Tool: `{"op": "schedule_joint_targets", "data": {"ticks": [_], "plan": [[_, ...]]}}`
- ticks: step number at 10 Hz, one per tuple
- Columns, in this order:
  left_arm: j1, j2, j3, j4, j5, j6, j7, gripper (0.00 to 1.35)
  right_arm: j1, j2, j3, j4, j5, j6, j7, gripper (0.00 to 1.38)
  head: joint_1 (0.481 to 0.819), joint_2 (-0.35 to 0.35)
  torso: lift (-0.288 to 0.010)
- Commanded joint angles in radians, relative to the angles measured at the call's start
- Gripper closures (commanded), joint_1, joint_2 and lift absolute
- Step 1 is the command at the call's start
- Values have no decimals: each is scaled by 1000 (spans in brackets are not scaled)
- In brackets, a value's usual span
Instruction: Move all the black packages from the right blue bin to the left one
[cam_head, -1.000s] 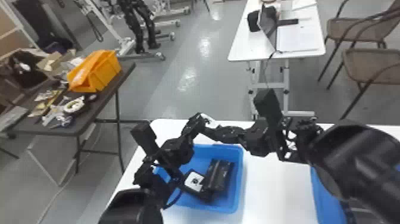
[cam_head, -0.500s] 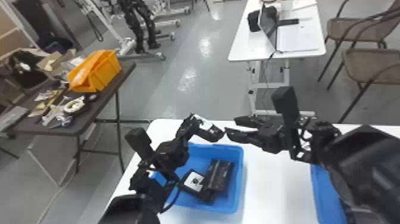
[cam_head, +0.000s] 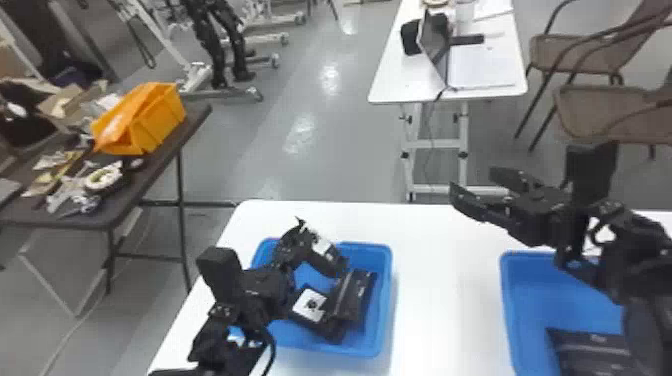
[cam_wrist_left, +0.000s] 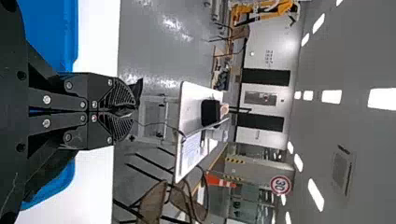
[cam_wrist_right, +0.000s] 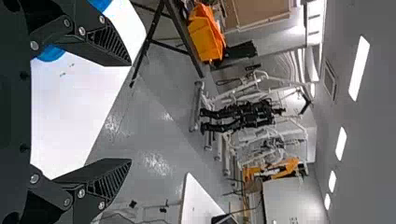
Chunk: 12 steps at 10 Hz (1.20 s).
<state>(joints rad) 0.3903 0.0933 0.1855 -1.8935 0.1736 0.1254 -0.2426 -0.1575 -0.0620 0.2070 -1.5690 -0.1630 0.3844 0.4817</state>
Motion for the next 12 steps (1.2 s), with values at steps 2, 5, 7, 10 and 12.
{"op": "schedule_joint_targets", "data": {"ticks": [2,5,7,10,12], "plan": [[9,-21,35,-4,-169,13,-81,475,52,8,-63,-57,22,10,0,314,695,267,-43],[-24,-81,109,-13,-241,31,-222,283,141,8,-138,-158,54,73,17,314,695,249,-43],[-36,-96,129,-33,-243,-9,-256,328,276,13,-233,-325,146,169,17,314,695,220,-43],[-77,-96,167,-78,-266,16,-342,308,460,37,-359,-463,206,235,17,314,695,141,-43],[-110,-96,180,-88,-238,-41,-340,308,484,30,-374,-470,207,248,26,314,695,103,-43]]}}
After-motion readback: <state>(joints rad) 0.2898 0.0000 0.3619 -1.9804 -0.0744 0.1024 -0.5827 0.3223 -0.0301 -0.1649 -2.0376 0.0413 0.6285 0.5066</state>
